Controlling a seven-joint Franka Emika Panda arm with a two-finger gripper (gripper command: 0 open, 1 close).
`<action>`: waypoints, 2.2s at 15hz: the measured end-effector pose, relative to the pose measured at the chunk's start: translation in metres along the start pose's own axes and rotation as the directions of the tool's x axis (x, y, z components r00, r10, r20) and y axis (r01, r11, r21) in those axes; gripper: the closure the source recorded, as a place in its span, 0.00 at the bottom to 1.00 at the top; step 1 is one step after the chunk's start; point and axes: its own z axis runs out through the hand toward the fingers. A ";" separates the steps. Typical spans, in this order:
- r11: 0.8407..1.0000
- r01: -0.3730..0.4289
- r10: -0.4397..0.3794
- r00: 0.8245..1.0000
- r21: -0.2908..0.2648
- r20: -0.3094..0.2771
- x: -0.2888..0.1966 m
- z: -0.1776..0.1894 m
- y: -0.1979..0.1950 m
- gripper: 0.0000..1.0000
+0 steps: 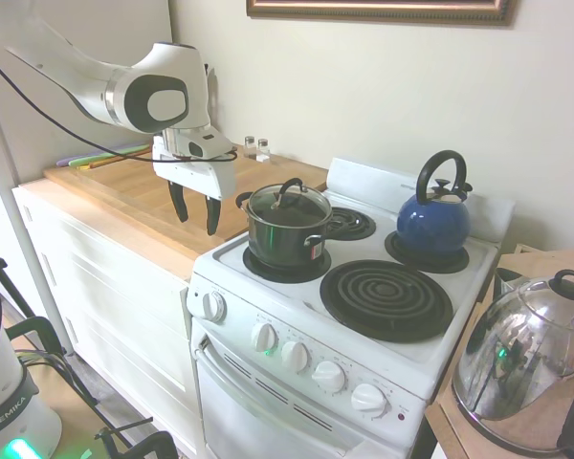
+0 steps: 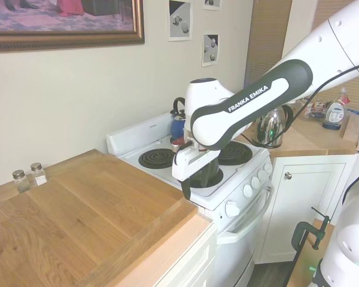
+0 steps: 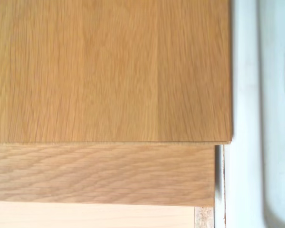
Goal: Uncover the lid of the pot
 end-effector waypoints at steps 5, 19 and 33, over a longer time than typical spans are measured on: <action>1.000 -0.010 0.011 1.000 0.018 -0.018 0.002 -0.012 0.004 0.00; 0.969 -0.105 0.134 0.984 0.222 -0.119 0.076 -0.118 0.098 0.00; 0.969 -0.138 0.162 0.981 0.202 -0.107 0.165 -0.086 0.060 1.00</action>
